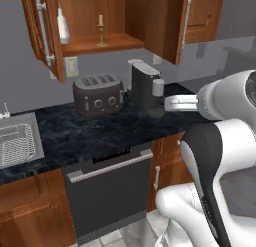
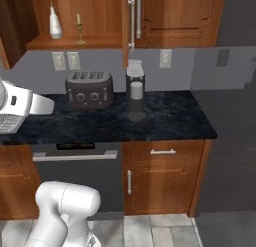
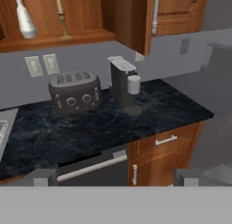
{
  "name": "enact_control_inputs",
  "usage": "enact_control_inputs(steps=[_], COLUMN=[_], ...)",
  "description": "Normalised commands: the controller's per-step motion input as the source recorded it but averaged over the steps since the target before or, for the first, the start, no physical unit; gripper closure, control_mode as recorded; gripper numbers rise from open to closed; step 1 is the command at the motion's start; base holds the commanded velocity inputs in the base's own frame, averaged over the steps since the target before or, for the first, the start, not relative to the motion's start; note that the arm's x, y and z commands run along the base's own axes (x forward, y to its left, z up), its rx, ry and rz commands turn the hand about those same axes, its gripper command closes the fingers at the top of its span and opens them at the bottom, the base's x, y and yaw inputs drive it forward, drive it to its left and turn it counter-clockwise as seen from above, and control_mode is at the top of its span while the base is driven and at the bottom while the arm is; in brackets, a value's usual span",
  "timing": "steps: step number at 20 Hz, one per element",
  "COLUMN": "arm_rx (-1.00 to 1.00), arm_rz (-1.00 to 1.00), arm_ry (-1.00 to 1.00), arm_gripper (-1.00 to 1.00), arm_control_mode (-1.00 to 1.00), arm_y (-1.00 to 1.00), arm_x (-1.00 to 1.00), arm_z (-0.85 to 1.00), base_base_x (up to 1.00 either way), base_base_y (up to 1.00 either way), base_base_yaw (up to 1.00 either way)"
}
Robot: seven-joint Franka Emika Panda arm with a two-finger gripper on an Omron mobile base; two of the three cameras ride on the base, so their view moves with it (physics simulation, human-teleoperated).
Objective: Pick the candle and candle from the dining table and place them in the open cabinet. Close the cabinet after placing the objects.
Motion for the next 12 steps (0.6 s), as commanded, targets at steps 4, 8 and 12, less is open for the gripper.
enact_control_inputs(steps=[4,8,12], arm_rx=[0.0,0.0,0.0], arm_rz=[0.0,0.0,0.0], arm_ry=[0.0,0.0,0.0], arm_gripper=[-1.0,-1.0,-1.0], arm_control_mode=[1.0,1.0,1.0], arm_y=[0.0,0.0,0.0], arm_x=[0.0,0.0,0.0], arm_z=[0.0,0.0,0.0], base_base_x=[-0.36,-0.23,-0.18], base_base_y=[0.59,0.77,0.83], base_base_yaw=[-0.41,-0.43,-0.41])
